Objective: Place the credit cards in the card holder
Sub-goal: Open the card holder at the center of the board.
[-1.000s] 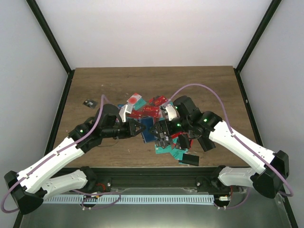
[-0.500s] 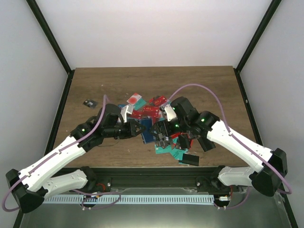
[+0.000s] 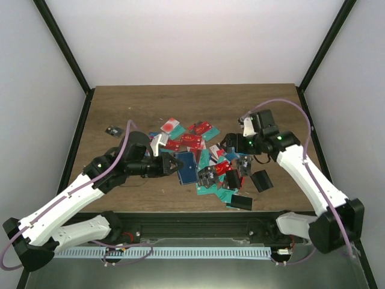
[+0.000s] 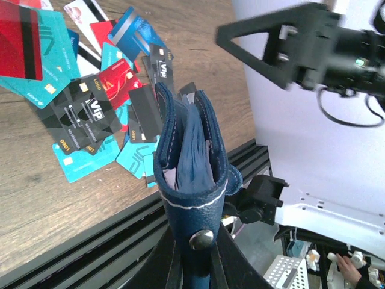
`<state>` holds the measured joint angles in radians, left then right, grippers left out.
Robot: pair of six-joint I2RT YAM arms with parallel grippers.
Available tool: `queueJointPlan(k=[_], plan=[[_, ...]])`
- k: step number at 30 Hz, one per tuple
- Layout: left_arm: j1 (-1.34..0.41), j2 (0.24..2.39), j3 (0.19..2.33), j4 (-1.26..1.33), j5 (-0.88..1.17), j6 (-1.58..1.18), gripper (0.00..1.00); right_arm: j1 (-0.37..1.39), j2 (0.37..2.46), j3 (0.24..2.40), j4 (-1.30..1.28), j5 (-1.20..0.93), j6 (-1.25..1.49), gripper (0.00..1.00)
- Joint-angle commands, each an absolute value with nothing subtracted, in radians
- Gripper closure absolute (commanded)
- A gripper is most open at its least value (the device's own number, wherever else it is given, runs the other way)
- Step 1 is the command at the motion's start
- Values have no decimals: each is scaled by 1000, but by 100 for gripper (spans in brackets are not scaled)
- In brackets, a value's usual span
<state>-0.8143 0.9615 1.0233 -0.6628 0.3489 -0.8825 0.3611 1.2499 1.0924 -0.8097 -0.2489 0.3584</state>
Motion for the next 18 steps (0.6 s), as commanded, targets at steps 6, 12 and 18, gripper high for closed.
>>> queueJointPlan(k=[6,12,18], plan=[[-817,957,1021,-701,326,-879,96,409,1044,997,-698,-852,306,9],[-817,967,1003,-680,340,-882,96,583,1056,1002,-681,-764,356,23],[-817,971,1000,-677,345,-885,96,684,1108,1025,-652,-670,417,40]])
